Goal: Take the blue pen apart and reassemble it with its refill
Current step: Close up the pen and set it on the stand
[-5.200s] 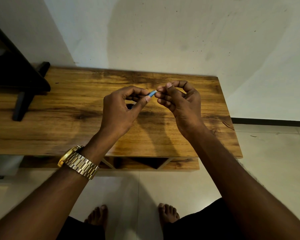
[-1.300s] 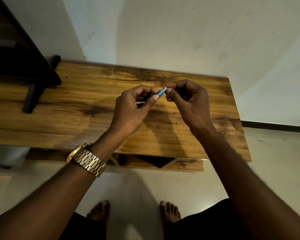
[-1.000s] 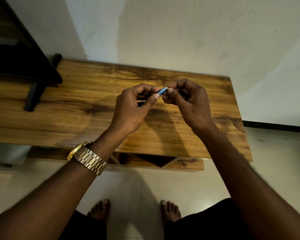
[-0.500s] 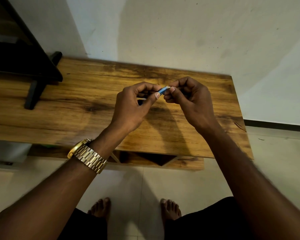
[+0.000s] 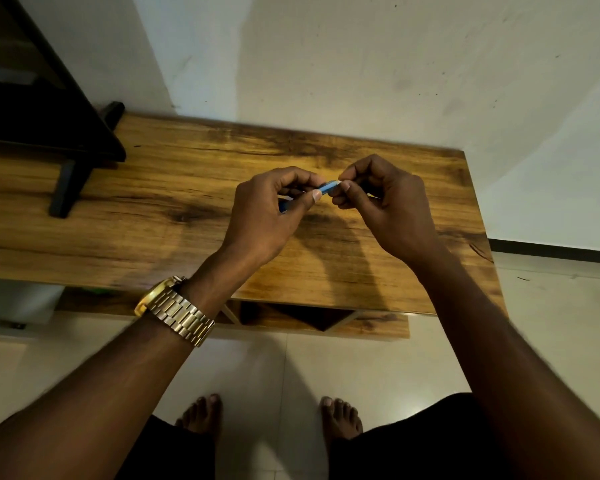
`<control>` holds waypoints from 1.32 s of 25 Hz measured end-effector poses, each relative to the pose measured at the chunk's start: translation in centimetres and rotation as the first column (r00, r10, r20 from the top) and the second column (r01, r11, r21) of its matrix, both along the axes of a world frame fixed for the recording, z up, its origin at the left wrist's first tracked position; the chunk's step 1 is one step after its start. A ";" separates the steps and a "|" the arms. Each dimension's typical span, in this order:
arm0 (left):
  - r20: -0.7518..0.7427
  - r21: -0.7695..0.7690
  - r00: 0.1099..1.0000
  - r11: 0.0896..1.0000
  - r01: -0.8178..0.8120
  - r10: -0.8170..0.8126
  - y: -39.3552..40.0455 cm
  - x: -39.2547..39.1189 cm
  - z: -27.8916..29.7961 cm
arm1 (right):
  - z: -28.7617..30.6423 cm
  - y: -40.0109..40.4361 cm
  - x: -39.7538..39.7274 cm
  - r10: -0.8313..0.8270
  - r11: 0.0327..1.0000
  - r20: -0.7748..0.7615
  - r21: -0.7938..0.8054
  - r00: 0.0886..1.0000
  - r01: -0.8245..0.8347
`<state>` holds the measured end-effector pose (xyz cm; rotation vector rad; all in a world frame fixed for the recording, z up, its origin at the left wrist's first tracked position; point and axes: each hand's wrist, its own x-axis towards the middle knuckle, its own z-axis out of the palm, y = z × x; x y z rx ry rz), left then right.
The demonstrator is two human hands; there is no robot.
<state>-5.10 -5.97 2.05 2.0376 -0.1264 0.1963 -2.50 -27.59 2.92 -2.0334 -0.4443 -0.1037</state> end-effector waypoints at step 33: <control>-0.165 -0.423 0.984 0.896 -0.136 0.071 0.1 0.8 -1.2 | -3.3 -1.0 2.3 -0.353 0.856 0.049 -0.386 0.934 0.344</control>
